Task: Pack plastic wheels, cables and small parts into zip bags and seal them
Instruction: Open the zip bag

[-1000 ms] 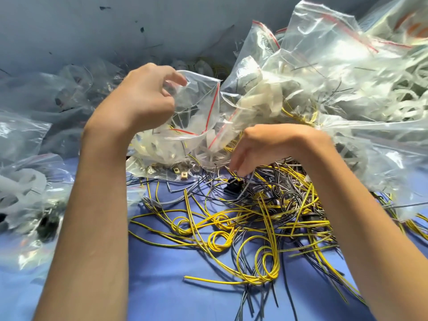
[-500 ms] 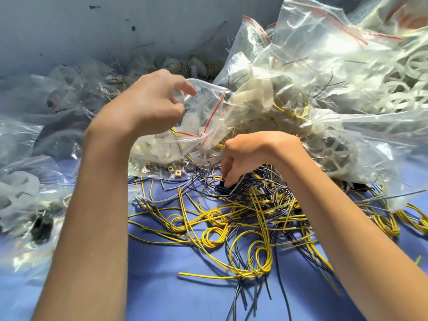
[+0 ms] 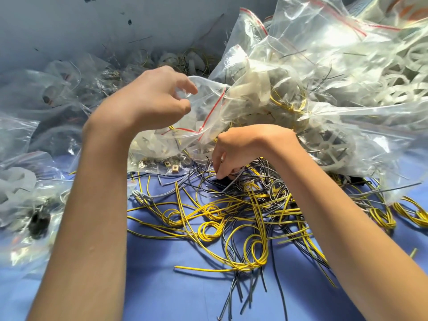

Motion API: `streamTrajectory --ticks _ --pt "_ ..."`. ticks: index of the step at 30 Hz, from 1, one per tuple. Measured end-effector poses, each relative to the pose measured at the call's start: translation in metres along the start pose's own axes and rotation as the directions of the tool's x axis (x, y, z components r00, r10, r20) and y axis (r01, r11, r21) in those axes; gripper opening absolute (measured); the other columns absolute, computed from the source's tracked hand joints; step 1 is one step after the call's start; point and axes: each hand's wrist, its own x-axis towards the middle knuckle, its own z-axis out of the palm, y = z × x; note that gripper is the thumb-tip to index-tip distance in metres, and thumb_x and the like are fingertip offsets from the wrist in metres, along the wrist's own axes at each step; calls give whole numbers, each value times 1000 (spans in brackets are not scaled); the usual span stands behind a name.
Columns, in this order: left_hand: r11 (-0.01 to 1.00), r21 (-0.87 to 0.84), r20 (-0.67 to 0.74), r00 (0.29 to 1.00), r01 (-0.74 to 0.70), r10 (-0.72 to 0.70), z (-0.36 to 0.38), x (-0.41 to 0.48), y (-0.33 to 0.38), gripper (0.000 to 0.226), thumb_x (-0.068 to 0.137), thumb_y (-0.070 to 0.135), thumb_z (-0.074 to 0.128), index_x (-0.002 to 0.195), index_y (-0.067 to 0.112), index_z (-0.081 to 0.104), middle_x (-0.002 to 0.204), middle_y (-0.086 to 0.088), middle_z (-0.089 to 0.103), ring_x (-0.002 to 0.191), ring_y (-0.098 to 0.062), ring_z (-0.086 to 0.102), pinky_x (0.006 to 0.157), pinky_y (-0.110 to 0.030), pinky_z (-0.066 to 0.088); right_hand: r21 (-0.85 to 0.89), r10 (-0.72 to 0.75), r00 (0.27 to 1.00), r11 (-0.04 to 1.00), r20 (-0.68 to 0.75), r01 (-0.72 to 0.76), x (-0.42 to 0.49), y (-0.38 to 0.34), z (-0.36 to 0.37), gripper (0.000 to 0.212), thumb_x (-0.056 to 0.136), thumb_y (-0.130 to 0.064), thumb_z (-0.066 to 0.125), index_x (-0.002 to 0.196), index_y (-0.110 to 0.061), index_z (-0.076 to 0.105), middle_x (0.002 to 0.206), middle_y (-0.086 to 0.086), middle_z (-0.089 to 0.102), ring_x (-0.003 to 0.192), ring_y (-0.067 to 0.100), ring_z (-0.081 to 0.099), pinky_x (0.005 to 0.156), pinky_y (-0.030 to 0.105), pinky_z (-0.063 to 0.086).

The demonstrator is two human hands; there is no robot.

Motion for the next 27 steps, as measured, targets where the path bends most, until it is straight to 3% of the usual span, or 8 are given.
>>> streamTrajectory --ticks 6,10,13,17,21,27 --pt "1000 -6 11 1000 -5 5 1 0 1 36 89 17 52 121 27 62 105 3 47 91 -13 44 80 -21 29 234 -26 996 972 87 5 -7 2 -4 40 79 -53 66 105 -23 70 63 -12 66 57 1 61 58 17 44" --pt "1000 -4 13 1000 -16 16 2 1 3 36 90 17 50 123 24 61 117 -1 52 93 -11 43 79 -19 28 325 -32 990 946 141 -16 -8 2 -5 38 88 -52 52 100 -20 68 77 -5 72 56 -1 62 62 16 50" --pt "1000 -11 16 1000 -10 10 3 2 3 35 90 18 50 123 26 61 104 3 49 92 -11 42 78 -18 27 293 21 991 954 134 -60 -4 0 -2 24 95 -34 53 104 -17 68 77 -1 72 45 -4 57 58 14 48" --pt "1000 7 27 1000 -17 16 2 1 2 34 91 21 51 122 28 61 99 3 47 91 -13 42 78 -21 28 190 17 991 981 132 -42 -2 -3 2 8 83 -32 71 88 -26 69 39 -15 56 39 -3 52 54 16 41" --pt "999 16 35 999 -30 29 4 2 2 32 90 25 53 121 30 62 98 4 46 89 -13 42 79 -24 29 210 34 993 976 116 -58 2 -5 5 10 83 -30 71 90 -24 68 36 -14 54 35 -3 51 50 15 39" --pt "999 15 70 997 -30 29 6 4 1 31 90 29 54 120 33 62 100 2 48 91 -16 45 80 -26 32 160 19 993 986 115 -38 4 -5 5 13 80 -23 71 93 -26 70 42 -12 54 49 7 54 44 14 35"
